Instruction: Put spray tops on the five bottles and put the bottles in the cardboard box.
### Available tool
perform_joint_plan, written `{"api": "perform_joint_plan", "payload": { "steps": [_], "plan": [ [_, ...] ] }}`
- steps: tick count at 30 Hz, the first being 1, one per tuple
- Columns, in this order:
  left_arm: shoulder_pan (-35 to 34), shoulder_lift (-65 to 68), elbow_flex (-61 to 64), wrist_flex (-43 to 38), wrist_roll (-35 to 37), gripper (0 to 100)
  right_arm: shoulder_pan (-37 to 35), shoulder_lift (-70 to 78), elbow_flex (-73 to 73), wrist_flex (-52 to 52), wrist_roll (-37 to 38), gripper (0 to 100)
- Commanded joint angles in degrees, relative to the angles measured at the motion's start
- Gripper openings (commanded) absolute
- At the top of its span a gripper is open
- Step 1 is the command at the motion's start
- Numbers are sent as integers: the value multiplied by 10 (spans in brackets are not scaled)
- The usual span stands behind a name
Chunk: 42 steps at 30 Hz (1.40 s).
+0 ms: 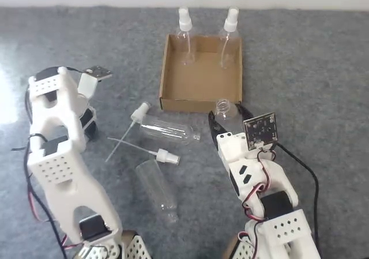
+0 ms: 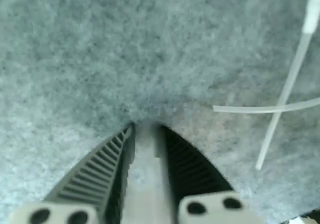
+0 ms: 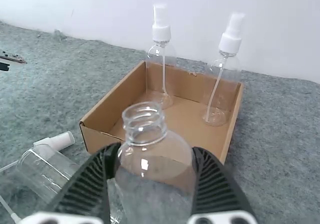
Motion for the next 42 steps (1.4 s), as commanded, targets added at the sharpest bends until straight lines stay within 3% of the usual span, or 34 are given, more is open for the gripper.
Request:
{"api": "perform_joint_plan", "payload": {
  "steps": [1, 6, 18, 29, 42],
  "plan": [
    [1, 0, -36, 39, -5, 12, 2, -17, -8, -15, -1, 6],
    [-3, 0, -114, 98, 18, 12, 2, -17, -8, -15, -1, 6],
    [-3, -21, -139, 98, 53, 12, 2, -17, -8, -15, -1, 6],
    [11, -226, 0, 95, 51, 12, 2, -17, -8, -15, -1, 6],
    [23, -381, 197, -12, 52, 12, 2, -16, -8, -15, -1, 6]
  ]
}}
